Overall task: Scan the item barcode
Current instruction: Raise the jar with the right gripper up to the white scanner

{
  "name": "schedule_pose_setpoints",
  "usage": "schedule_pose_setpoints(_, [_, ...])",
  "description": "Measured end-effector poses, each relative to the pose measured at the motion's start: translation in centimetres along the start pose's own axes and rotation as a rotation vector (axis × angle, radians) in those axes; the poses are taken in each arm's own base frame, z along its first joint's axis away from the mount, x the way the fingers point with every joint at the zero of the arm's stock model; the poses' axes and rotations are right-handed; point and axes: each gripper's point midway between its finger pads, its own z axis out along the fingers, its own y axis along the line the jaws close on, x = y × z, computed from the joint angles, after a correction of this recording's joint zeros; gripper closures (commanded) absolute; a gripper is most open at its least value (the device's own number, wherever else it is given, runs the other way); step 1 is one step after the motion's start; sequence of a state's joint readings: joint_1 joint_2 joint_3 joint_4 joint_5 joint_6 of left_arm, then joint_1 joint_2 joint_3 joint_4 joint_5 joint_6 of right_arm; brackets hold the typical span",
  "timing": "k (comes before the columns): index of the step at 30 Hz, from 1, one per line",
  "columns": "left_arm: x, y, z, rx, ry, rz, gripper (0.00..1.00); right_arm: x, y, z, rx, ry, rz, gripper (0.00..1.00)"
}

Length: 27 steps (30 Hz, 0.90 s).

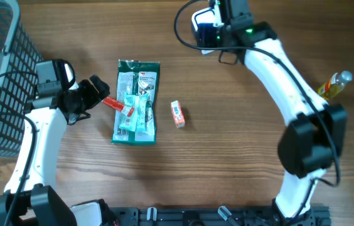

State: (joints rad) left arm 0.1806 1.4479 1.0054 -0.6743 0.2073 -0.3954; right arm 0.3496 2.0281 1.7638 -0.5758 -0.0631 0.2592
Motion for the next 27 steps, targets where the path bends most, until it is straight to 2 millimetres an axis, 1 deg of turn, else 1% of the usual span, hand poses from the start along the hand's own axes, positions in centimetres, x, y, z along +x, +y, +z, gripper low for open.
schedule_pose_setpoints(2, [0.0, 0.0, 0.0, 0.001, 0.0, 0.0, 0.0, -0.3, -0.6, 2.1, 0.022, -0.033, -0.005, 0.95])
schedule_pose_setpoints(4, [0.0, 0.0, 0.0, 0.0, -0.001, 0.0, 0.0, -1.3, -1.3, 4.0, 0.055, -0.096, -0.006, 0.95])
schedule_pose_setpoints(5, [0.0, 0.0, 0.0, 0.001, 0.0, 0.0, 0.0, -1.6, -1.5, 4.6, 0.065, -0.117, -0.007, 0.96])
schedule_pose_setpoints(6, [0.0, 0.0, 0.0, 0.001, 0.0, 0.0, 0.0, -2.4, -1.6, 5.1, 0.069, -0.158, -0.009, 0.96])
schedule_pose_setpoints(7, [0.0, 0.0, 0.0, 0.001, 0.0, 0.0, 0.0, -2.9, -1.7, 5.2, 0.069, -0.183, -0.012, 0.96])
schedule_pose_setpoints(9, [0.0, 0.0, 0.0, 0.001, 0.0, 0.0, 0.0, -4.9, -1.4, 5.1, 0.06, -0.273, -0.015, 0.96])
schedule_pose_setpoints(12, [0.0, 0.0, 0.0, 0.001, 0.0, 0.0, 0.0, -7.8, -1.1, 4.2, 0.058, -0.397, -0.016, 0.95])
schedule_pose_setpoints(16, [0.0, 0.0, 0.0, 0.0, 0.0, 0.0, 0.0, -10.0, -1.8, 3.2, 0.069, -0.494, -0.005, 0.94])
schedule_pose_setpoints(17, [0.0, 0.0, 0.0, 0.0, 0.0, 0.0, 0.0, -10.1, -2.1, 3.3, 0.073, -0.499, -0.002, 0.94])
schedule_pose_setpoints(19, [0.0, 0.0, 0.0, 0.0, 0.0, 0.0, 0.0, -9.4, -3.0, 4.6, 0.087, -0.482, 0.003, 0.95])
schedule_pose_setpoints(23, [0.0, 0.0, 0.0, 0.001, 0.0, 0.0, 0.0, -6.5, -4.7, 8.7, 0.115, -0.402, 0.007, 0.96])
schedule_pose_setpoints(25, [0.0, 0.0, 0.0, 0.0, -0.001, 0.0, 0.0, -6.4, -4.7, 9.4, 0.107, -0.412, 0.003, 0.96])
schedule_pose_setpoints(27, [0.0, 0.0, 0.0, 0.0, 0.0, 0.0, 0.0, -7.0, -4.4, 9.2, 0.091, -0.44, 0.001, 0.96])
